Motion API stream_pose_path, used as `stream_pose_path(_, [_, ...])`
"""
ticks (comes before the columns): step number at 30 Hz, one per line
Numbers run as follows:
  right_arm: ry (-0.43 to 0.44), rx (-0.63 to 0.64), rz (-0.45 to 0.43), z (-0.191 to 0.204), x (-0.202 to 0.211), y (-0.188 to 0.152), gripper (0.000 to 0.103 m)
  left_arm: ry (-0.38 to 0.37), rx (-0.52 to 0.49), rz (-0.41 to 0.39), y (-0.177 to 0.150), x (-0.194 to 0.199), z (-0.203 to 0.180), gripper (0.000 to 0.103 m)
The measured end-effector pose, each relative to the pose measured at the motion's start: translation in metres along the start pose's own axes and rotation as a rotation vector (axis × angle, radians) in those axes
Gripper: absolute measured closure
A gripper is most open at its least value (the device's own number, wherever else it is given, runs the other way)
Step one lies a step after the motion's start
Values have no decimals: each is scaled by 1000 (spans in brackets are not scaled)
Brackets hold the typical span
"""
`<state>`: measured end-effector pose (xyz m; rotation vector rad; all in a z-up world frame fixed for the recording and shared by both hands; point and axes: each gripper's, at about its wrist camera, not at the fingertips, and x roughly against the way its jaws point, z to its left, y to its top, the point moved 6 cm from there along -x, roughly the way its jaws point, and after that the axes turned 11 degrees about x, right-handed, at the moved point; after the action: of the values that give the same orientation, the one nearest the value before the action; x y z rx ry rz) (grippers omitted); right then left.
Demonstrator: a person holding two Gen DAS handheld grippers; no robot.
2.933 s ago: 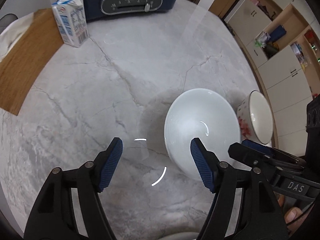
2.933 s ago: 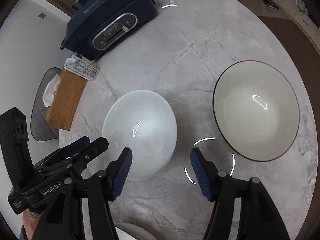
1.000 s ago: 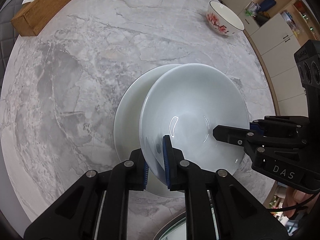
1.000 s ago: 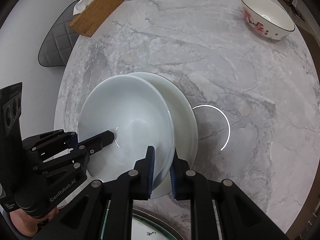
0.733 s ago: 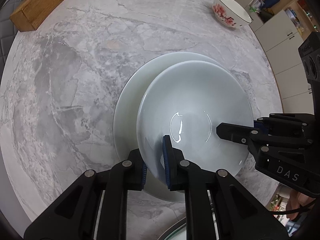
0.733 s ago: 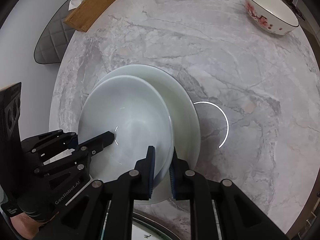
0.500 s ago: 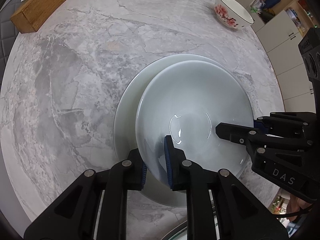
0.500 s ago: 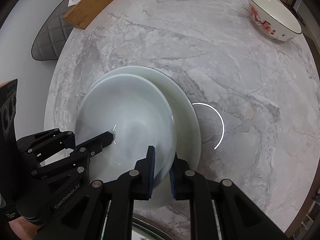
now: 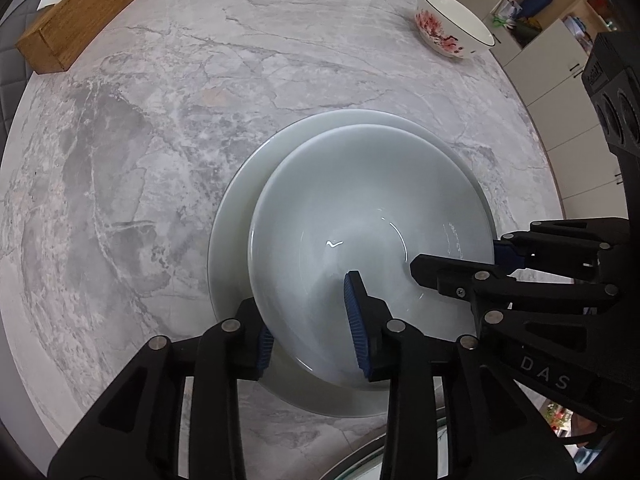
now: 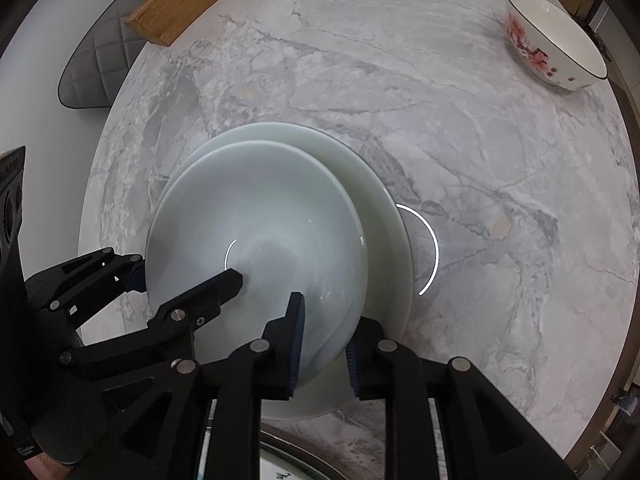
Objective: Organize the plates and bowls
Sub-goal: 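Lower the white bowl onto the plates and open both grippers, then move both grippers to the white bowl with the dark rim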
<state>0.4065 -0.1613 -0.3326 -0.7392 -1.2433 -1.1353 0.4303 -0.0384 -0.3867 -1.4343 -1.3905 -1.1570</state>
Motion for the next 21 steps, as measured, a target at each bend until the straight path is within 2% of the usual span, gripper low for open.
stream_pose_path(7, [5, -3, 14, 3, 4, -3, 81, -24, 6, 18, -3, 0, 0, 70])
stream_pose_path(13, [-2, -11, 8, 3, 14, -9, 79, 3, -9, 16, -4, 7, -2, 61])
stream_pose_path(16, [3, -15, -2, 1, 21, -12, 79, 50, -42, 4, 0, 13, -5, 50])
stream_pose_path(19, [26, -22, -17, 0, 30, -16, 76, 49, -50, 6, 3, 19, -7, 42])
stream_pose_path(21, [51, -35, -38, -2, 40, -20, 68, 53, -51, -4, 3, 28, -8, 27])
